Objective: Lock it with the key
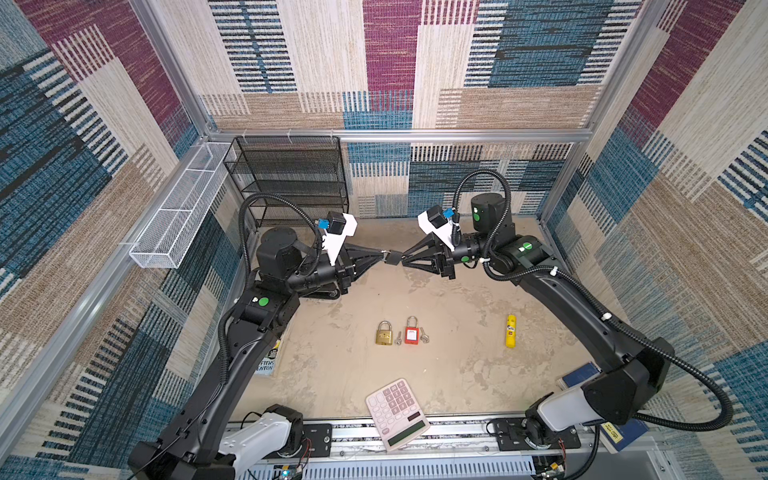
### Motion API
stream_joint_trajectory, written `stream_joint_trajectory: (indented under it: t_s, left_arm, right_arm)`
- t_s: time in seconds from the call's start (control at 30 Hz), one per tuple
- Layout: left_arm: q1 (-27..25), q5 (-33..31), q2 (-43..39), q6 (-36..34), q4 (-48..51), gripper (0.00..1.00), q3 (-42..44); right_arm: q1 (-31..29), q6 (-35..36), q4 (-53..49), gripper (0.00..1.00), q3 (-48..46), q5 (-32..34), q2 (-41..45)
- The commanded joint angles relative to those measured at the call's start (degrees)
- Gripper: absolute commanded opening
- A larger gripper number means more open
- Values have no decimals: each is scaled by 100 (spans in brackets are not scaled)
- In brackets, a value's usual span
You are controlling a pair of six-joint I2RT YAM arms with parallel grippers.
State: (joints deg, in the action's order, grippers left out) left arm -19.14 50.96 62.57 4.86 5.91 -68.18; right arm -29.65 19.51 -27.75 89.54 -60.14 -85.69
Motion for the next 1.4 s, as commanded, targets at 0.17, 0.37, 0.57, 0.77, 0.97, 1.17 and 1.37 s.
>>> stream_joint_trajectory:
  t_s: [0.17,0.37,0.57,0.77,0.97,1.17,1.37]
  left_arm:
    - [29,-9,-47,75,-222,0,-10]
    - [51,33,-43,80,-248,0,-12]
    - [82,120,-49,76,-229,0,-24]
    - [94,168,-50,85,-219,0,-9]
    - [112,178,-52,110,-244,0,-4]
    - [147,132,-77,226,-431,0,50]
    - [173,181,-67,336,-574,0,61]
  right_arm:
    - [-10,115,-115,2,127,-257,-94]
    - [-6,240,-256,0,121,-229,-71]
    - [-6,395,-380,0,98,-143,-44]
    - [-6,579,-526,0,78,0,-35]
    - [3,616,-552,0,40,37,-9]
    - [33,600,-557,0,-11,7,20]
    - [126,561,-573,0,-17,-214,13]
